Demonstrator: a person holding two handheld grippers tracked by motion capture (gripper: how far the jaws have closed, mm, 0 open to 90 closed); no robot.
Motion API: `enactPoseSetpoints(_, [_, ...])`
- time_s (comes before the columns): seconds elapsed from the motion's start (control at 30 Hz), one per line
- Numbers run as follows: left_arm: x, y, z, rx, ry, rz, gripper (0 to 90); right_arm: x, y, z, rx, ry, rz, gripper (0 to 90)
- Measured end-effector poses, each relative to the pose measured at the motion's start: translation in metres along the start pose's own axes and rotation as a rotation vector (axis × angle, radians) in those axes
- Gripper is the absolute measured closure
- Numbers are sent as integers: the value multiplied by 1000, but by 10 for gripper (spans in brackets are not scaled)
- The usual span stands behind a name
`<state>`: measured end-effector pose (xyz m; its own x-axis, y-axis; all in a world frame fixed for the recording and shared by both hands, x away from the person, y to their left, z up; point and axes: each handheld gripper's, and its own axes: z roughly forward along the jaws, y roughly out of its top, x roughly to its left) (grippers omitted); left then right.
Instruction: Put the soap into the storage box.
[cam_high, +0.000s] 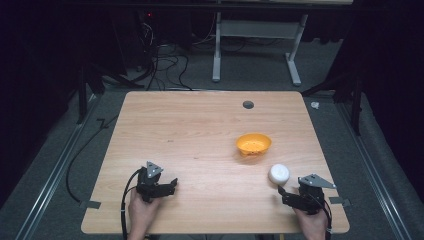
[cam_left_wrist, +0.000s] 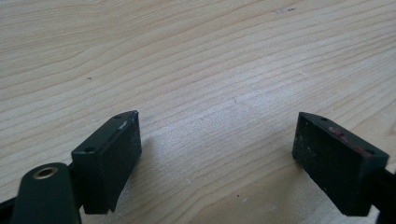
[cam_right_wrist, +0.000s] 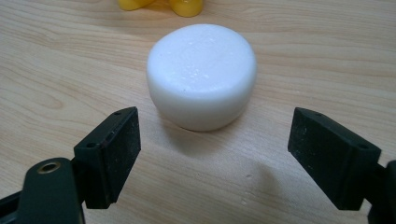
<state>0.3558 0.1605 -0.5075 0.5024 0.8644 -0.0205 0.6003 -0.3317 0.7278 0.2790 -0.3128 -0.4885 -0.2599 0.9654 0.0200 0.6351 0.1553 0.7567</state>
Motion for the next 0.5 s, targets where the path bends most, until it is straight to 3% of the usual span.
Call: enactPoseSetpoints(0.5, [0,0,0,0,-1,0,159,8,16,18,31,19,-30,166])
